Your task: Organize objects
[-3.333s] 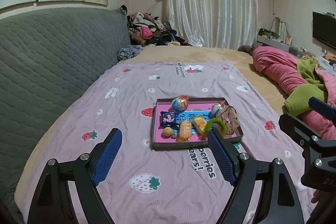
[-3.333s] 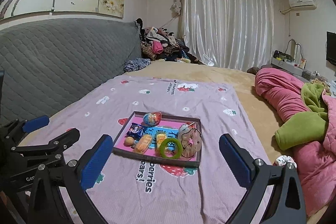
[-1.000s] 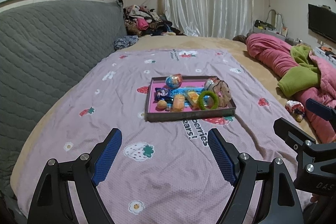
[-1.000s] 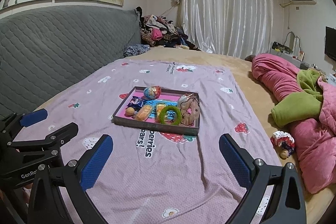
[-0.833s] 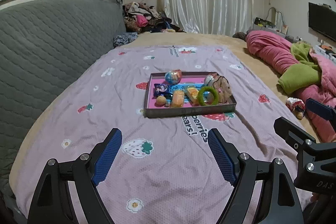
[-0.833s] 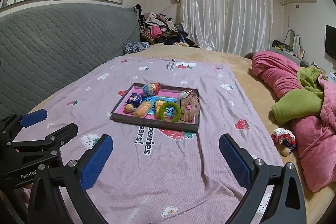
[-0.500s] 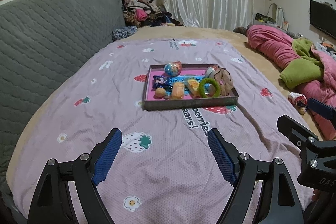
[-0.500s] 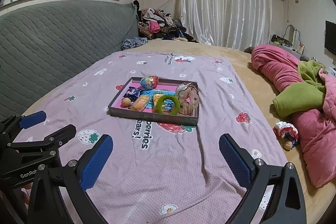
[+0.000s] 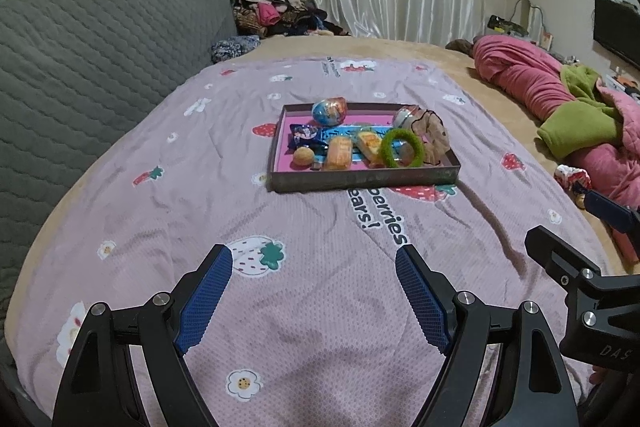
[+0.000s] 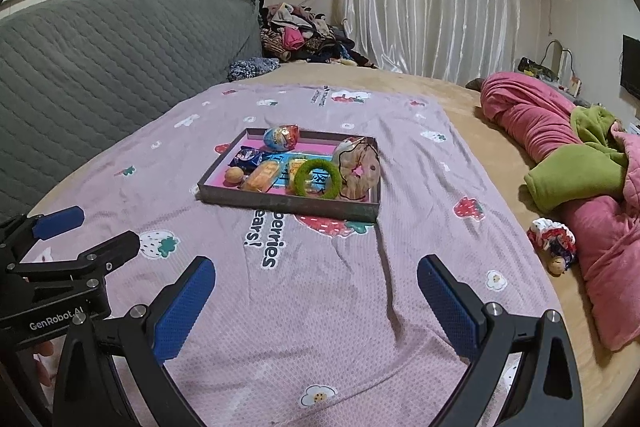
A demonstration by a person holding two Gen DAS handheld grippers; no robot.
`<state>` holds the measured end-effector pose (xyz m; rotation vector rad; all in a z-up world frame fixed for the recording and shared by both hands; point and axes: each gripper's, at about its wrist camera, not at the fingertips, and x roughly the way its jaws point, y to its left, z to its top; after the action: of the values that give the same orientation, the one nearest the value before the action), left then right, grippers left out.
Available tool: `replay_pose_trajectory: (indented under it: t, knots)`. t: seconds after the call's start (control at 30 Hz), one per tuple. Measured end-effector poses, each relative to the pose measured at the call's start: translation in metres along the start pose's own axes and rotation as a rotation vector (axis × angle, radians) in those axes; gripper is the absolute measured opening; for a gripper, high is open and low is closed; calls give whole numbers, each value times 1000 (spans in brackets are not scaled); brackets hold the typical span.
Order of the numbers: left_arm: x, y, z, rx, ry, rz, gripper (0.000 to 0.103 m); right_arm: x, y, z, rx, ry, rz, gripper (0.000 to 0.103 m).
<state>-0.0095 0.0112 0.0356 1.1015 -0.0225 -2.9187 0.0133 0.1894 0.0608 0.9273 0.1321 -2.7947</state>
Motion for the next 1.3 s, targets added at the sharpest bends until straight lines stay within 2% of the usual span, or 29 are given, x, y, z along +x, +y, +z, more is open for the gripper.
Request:
replay_pose_trajectory:
  t: [0.63, 1.07, 1.3]
  knots:
    - [40, 1, -19, -10, 64, 11, 85, 30, -3, -22, -1, 40, -1, 102]
    - [67, 2, -29, -16, 50, -10, 85, 53, -4, -37, -6, 44, 4, 102]
    - [70, 1, -28, -7, 11, -16, 85, 60, -7, -40, 4, 33, 6, 102]
